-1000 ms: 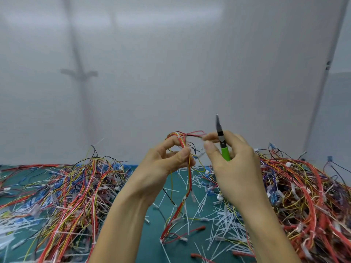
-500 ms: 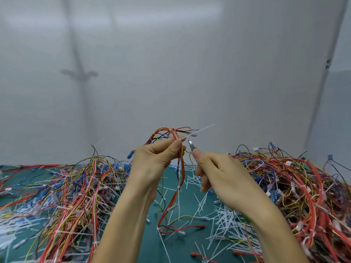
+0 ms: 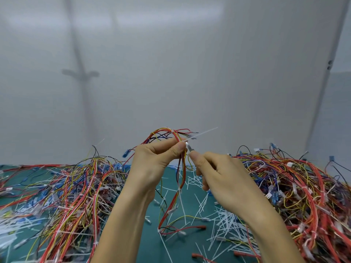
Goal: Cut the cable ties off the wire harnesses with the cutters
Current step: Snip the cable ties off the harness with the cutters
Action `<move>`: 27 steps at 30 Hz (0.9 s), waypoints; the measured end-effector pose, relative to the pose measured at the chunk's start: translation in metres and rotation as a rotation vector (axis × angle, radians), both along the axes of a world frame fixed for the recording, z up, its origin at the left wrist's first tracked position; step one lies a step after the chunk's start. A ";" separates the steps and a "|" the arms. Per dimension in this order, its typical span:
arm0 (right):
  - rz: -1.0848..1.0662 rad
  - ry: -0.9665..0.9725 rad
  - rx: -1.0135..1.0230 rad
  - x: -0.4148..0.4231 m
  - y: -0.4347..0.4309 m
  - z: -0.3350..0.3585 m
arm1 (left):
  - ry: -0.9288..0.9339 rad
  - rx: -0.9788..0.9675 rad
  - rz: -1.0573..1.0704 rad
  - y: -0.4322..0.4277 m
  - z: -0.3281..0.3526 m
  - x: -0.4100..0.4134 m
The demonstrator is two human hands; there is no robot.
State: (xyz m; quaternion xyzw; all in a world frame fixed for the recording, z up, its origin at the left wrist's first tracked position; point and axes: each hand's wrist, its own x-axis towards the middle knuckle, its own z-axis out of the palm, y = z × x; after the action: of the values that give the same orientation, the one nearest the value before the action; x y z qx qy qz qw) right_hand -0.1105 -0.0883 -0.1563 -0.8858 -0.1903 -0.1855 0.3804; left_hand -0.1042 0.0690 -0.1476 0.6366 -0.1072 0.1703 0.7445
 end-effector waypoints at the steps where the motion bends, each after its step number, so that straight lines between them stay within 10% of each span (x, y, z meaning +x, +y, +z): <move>1: -0.001 0.000 -0.005 0.000 0.000 0.000 | -0.004 0.007 0.001 0.000 0.000 0.000; 27: 0.045 0.019 0.052 -0.002 -0.001 0.002 | -0.042 0.096 0.003 0.003 -0.001 0.001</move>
State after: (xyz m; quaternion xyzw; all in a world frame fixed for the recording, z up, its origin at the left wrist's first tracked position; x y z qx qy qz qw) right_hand -0.1128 -0.0894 -0.1545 -0.8729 -0.2017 -0.1732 0.4090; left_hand -0.1035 0.0725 -0.1482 0.6681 -0.1296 0.1795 0.7104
